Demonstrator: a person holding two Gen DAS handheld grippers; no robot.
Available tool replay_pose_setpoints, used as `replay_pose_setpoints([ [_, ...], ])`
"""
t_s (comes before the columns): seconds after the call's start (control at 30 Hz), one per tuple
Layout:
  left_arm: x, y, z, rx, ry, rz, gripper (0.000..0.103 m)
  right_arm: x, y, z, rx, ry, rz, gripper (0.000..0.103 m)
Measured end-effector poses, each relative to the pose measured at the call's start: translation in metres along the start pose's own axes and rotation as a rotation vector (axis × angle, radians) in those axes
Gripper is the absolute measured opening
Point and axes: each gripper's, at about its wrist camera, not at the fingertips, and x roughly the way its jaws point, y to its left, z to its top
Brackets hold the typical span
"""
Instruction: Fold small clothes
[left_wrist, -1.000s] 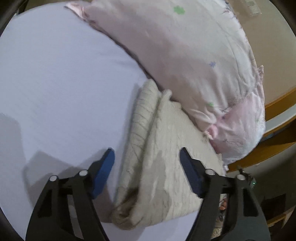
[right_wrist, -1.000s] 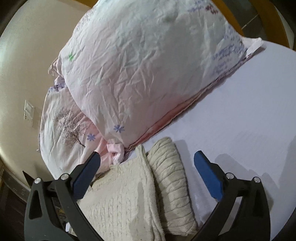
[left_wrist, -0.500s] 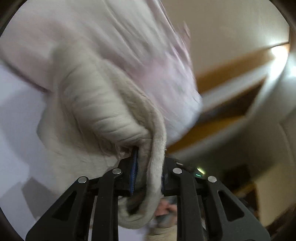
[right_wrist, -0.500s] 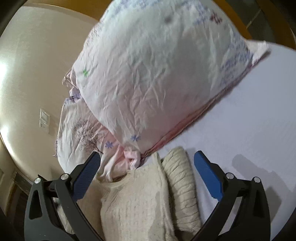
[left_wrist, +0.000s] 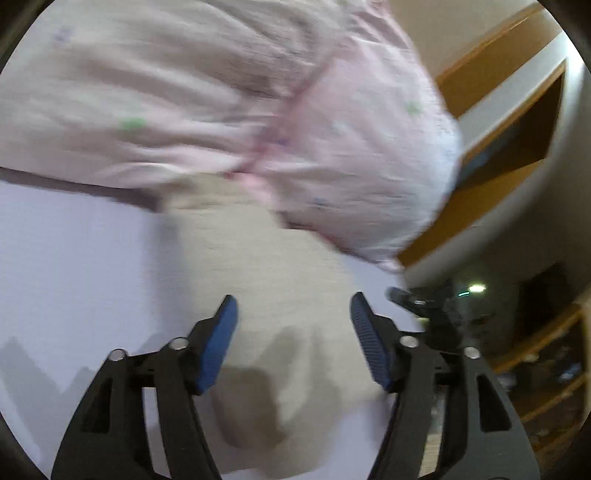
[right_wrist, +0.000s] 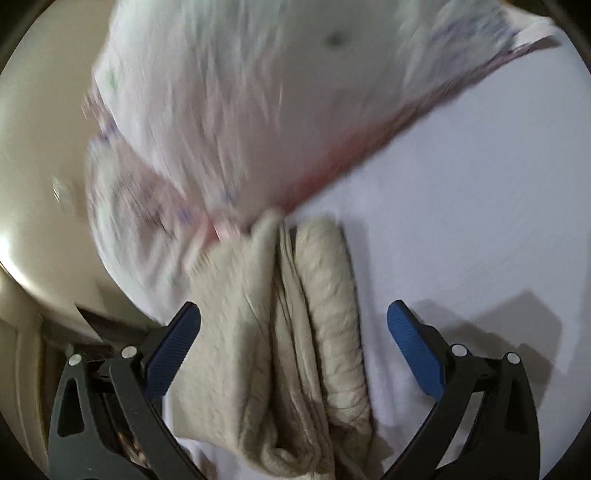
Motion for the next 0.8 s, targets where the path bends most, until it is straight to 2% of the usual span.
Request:
replay_pose_setpoints([
  [0.03,0.000,0.006,-0.002,-0.003,0.005,0.065,0.070,0.009,0.004,-0.002,-0.014,0.033,-0.020,0.101],
  [0.17,0.008,0.016,-0.014,-0.011,0.028,0.085,0.073,0.021,0.022,-0.011,-0.097,0.035,-0.062,0.101],
  [0.27,0.020,0.015,-0.021,0.005,0.042,0.102,0.081,0.024,0.028,-0.016,-0.138,0.024,-0.074,0.101],
  [0.3,0.021,0.016,-0.024,0.005,0.038,0.102,0.082,0.025,0.029,-0.019,-0.154,0.021,-0.078,0.094],
  [0.33,0.024,0.015,-0.024,0.002,0.037,0.098,0.083,0.026,0.033,-0.023,-0.181,0.013,-0.103,0.068],
  [0.37,0.027,0.017,-0.025,-0.017,0.037,0.085,0.083,0.028,0.035,-0.024,-0.193,0.018,-0.104,0.055],
  [0.43,0.030,0.027,-0.030,-0.062,0.056,0.043,0.080,0.032,0.034,-0.028,-0.159,0.016,-0.083,0.044],
  [0.47,0.035,0.033,-0.035,-0.094,0.085,-0.016,0.072,0.033,0.033,-0.029,-0.138,0.020,-0.054,0.042],
  [0.5,0.035,0.036,-0.038,-0.106,0.088,-0.041,0.063,0.033,0.031,-0.030,-0.114,0.024,-0.019,0.040],
  [0.53,0.030,0.036,-0.038,-0.079,0.076,-0.043,0.055,0.031,0.032,-0.033,-0.098,0.019,0.018,0.038],
  [0.6,0.014,0.033,-0.038,-0.018,0.063,-0.041,0.049,0.028,0.045,-0.042,-0.112,0.020,0.104,0.037],
  [0.7,-0.024,0.031,-0.041,0.075,0.002,-0.009,0.048,0.035,0.073,-0.057,-0.190,0.050,0.148,0.036],
  [0.77,-0.050,0.037,-0.042,0.134,-0.041,0.042,0.049,0.052,0.089,-0.067,-0.233,0.091,0.154,0.036],
  [0.8,-0.057,0.042,-0.042,0.156,-0.045,0.087,0.052,0.061,0.093,-0.070,-0.250,0.108,0.127,0.038],
])
